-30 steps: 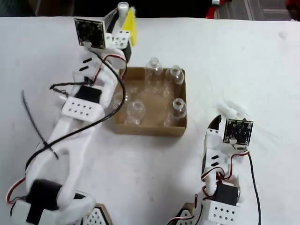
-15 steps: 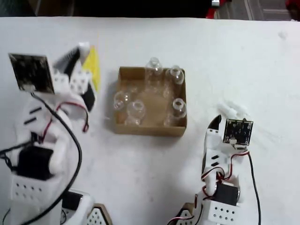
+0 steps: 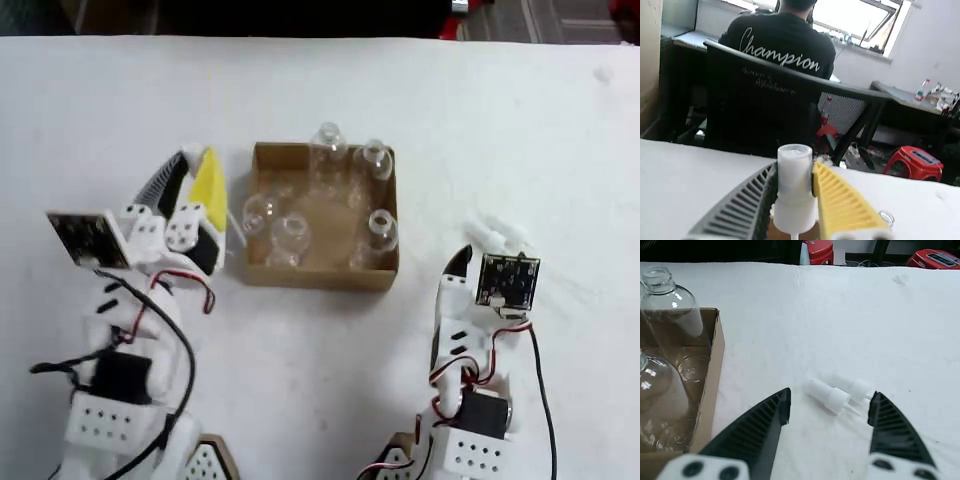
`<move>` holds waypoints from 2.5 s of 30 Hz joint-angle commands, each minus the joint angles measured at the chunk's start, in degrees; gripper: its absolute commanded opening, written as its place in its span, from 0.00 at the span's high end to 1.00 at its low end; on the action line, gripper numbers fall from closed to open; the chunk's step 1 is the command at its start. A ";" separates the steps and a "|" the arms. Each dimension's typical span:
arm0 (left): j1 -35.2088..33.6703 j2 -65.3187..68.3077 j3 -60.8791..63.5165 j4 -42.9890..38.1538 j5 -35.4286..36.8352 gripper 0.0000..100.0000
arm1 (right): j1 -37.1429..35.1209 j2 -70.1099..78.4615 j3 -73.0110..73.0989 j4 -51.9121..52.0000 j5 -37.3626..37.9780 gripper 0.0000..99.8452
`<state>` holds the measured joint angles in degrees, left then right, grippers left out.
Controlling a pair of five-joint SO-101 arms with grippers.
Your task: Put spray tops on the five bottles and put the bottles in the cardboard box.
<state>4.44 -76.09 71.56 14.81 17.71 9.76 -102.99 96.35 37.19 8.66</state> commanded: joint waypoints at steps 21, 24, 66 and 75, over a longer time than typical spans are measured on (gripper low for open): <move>-0.92 -1.89 8.35 -15.12 0.35 0.95 | -0.31 -0.13 0.53 -1.36 0.62 0.77; -0.75 -1.89 10.29 -16.88 0.35 0.95 | -0.22 -0.13 0.53 -1.36 0.62 0.77; 0.13 51.47 -20.04 -44.48 3.78 0.98 | -0.31 -0.04 0.53 -1.27 0.62 0.77; 0.48 65.98 -36.66 -43.87 3.87 0.98 | -0.40 -0.04 0.53 -1.27 0.62 0.77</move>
<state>4.00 -13.93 44.04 -27.74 20.79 9.76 -102.99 96.35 37.19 8.66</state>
